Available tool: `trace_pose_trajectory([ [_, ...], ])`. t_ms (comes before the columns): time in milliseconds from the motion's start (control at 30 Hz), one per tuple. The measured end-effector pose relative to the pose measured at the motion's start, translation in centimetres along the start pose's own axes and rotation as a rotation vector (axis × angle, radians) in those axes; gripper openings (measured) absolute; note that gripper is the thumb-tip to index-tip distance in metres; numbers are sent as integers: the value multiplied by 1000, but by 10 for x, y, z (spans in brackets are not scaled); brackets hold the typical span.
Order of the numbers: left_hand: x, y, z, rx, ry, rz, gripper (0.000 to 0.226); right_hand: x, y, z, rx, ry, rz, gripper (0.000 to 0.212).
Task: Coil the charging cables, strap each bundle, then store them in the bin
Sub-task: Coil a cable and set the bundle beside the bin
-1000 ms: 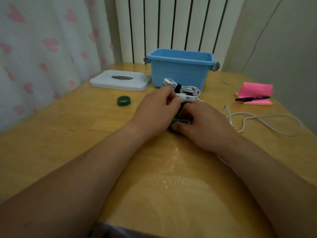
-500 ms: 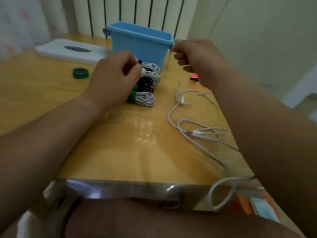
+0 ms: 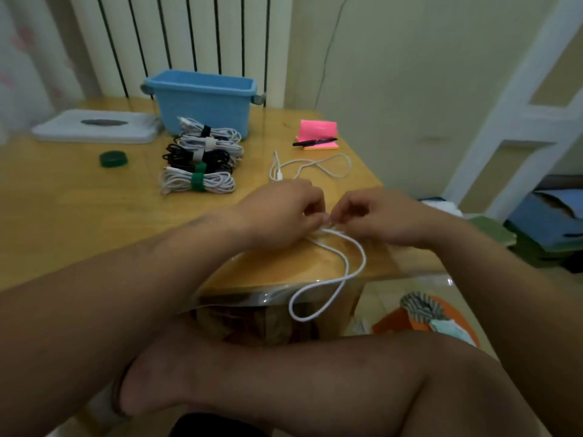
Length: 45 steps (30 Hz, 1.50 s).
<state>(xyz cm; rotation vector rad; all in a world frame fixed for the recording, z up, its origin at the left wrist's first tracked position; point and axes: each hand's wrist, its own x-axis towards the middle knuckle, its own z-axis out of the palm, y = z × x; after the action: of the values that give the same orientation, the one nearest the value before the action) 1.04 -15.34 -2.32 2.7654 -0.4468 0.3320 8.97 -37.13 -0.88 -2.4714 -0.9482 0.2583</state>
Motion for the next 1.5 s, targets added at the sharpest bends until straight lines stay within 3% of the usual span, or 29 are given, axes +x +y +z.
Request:
trace_pose_trajectory([
  [100,9,3,9,81,-88,12,22,2,3,11,-140,30,-83,13],
  [267,23,-1,-2,113,-65,-31,24,21,-5,6,-43,194,-162,17],
  [433,18,-7,-5,137,-231,71,26,28,-8,-1,-114,-39,-109,15],
  [567,15,-7,-11,280,-220,150,24,34,-8,-6,32,-52,-110,24],
  [700,17,2,-18,369,-289,223,26,42,-6,-13,13,-174,-113,38],
  [867,22,17,-30,424,-350,300,29,61,12,-33,41,-357,-68,29],
  [933,24,4,-36,299,-245,252,28,71,8,-34,158,-250,-54,35],
  [1000,22,-16,-49,28,-24,127,22,86,-3,-35,456,-84,-13,43],
  [1100,12,-48,-71,-541,227,-165,16,111,-35,-28,844,-88,-138,47],
  [1133,9,-60,-77,-614,295,-241,13,119,-52,-23,913,-78,-193,41],
  [1233,2,-92,-86,-531,538,-434,34,140,-109,0,962,3,-275,18],
  [1300,-6,-108,-92,-673,731,-504,41,153,-139,17,958,41,-257,11],
  [1400,-27,-127,-93,-886,937,-418,34,169,-159,40,826,123,-276,7],
  [1500,-32,-133,-82,-930,926,-310,32,174,-159,58,673,271,-358,14],
])
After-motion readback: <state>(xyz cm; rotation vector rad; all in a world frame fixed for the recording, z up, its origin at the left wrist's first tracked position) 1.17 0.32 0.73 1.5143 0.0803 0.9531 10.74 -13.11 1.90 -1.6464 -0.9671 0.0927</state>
